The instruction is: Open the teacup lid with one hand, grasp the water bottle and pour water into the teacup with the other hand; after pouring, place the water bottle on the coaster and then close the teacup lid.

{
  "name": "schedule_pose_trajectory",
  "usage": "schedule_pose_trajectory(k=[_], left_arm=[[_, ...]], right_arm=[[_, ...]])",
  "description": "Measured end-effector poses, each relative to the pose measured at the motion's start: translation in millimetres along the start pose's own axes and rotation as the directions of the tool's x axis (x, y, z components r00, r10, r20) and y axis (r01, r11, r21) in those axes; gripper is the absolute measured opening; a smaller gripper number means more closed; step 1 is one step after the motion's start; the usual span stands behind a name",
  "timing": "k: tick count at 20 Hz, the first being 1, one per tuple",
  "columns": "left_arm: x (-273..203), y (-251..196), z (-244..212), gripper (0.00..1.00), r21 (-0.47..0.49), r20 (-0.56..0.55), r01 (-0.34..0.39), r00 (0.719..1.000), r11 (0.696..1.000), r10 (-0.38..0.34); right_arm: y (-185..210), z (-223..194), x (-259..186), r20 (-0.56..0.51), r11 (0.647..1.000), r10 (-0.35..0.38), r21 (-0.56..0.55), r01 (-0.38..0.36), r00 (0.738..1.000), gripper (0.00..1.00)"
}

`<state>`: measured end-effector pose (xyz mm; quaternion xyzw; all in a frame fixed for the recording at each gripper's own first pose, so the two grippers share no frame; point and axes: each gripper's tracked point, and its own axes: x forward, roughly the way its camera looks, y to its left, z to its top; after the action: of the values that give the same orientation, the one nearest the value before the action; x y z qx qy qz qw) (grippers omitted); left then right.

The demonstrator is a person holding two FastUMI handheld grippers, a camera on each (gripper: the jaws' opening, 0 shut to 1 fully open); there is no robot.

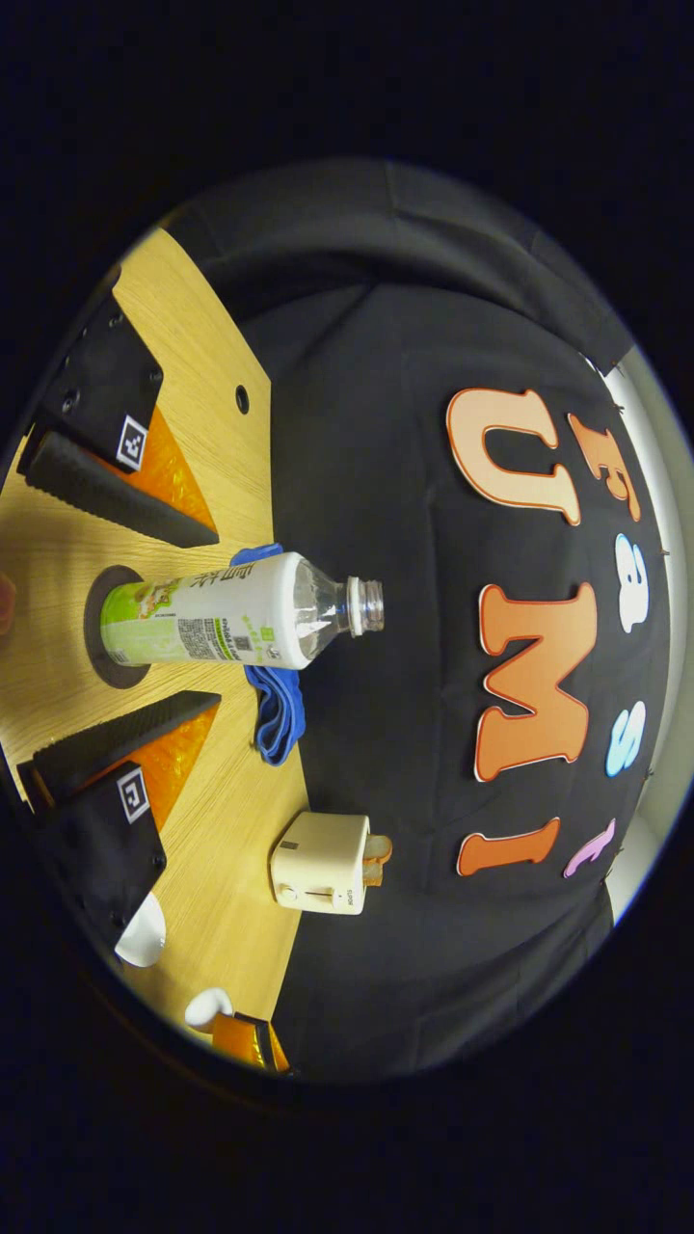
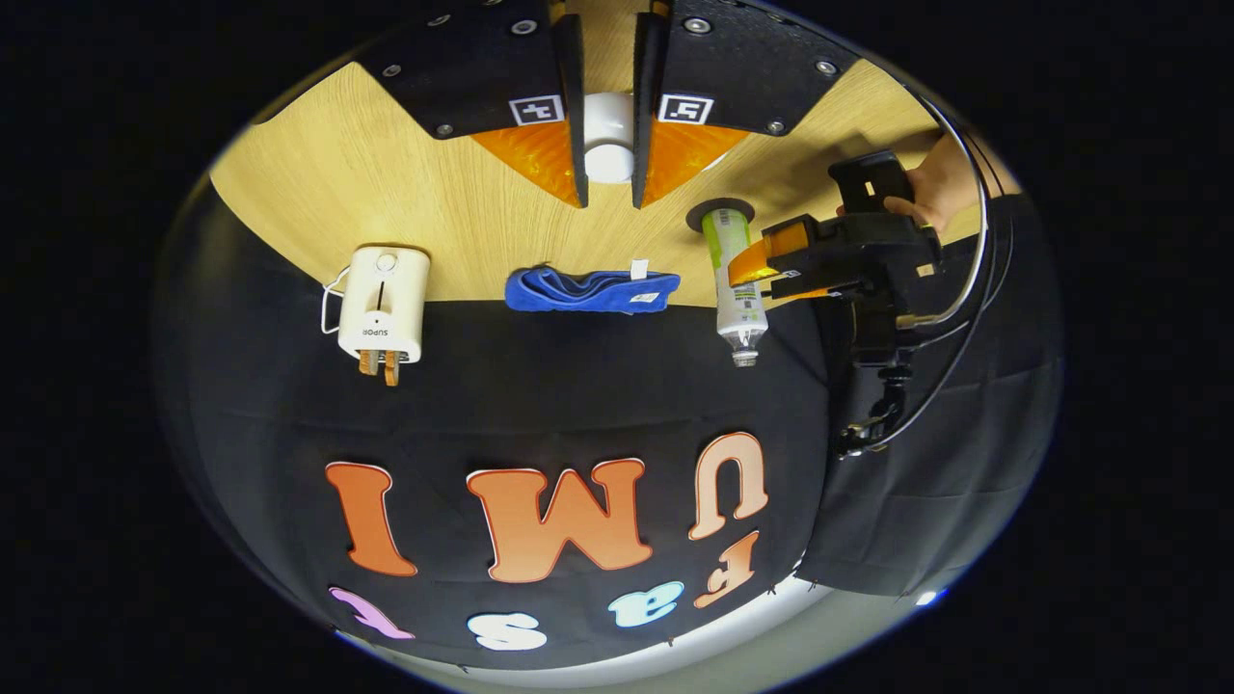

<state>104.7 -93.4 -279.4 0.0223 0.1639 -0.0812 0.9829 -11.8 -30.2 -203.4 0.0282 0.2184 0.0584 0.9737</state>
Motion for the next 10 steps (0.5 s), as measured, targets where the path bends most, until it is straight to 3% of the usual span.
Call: schedule_pose_trajectory(k=[4, 10], left_arm=[[-24.9, 2.7, 4.1, 0.95, 0.083, 0.044, -0.022, 0.999, 0.996, 0.019], [-60.7, 18.4, 13.9, 1.00, 0.064, 0.117, -0.062, 0.992, 0.996, 0.054]], right_arm=[[12.6, -1.7, 6.0, 0.008, 1.000, 0.028, 0.007, -0.028, 1.000, 0.21], [27.1, -7.8, 18.4, -0.006, 0.999, 0.046, -0.004, -0.047, 0.999, 0.21]])
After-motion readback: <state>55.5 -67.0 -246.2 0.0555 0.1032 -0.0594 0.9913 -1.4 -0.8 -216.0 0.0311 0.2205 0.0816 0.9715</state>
